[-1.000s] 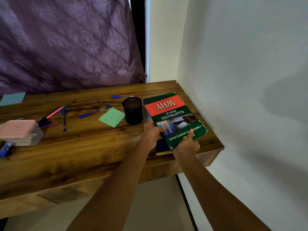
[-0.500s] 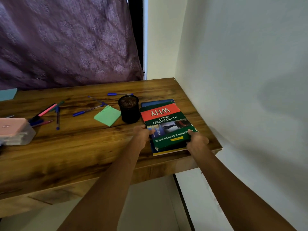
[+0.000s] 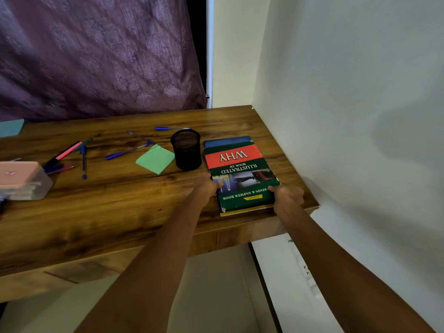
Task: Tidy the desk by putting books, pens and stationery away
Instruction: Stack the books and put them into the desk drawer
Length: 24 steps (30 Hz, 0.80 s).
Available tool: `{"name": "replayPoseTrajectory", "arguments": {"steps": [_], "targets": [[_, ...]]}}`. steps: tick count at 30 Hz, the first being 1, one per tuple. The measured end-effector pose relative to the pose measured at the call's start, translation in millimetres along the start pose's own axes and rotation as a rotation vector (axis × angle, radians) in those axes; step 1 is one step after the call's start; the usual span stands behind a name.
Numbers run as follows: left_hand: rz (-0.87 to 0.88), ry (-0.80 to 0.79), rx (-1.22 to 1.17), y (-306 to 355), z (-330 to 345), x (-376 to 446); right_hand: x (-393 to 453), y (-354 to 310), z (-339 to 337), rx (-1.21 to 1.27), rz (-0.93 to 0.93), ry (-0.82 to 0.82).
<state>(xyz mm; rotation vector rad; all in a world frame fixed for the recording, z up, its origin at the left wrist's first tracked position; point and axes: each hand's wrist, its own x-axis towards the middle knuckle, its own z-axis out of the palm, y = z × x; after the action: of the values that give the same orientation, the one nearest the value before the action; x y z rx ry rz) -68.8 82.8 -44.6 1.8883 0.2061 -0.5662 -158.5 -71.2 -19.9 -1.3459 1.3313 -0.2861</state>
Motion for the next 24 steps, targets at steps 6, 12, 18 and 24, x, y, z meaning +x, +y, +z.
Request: {"name": "replayPoseTrajectory", "arguments": {"steps": [6,12,18,24], "targets": [[0.012,0.061,0.107,-4.0,2.5,2.8,1.2,7.6,-3.0,-0.078,-0.065,-0.01],[0.047,0.072,0.169,-10.6,4.5,1.5,10.8,12.8,-0.5,-0.154,-0.111,0.019],[0.081,0.075,0.206,-12.4,5.8,0.3,14.4,14.4,4.9,-0.456,-0.227,0.128],[0.223,0.238,0.413,-13.6,6.4,-7.0,-10.6,7.9,27.1,-0.622,-0.605,0.079]]}}
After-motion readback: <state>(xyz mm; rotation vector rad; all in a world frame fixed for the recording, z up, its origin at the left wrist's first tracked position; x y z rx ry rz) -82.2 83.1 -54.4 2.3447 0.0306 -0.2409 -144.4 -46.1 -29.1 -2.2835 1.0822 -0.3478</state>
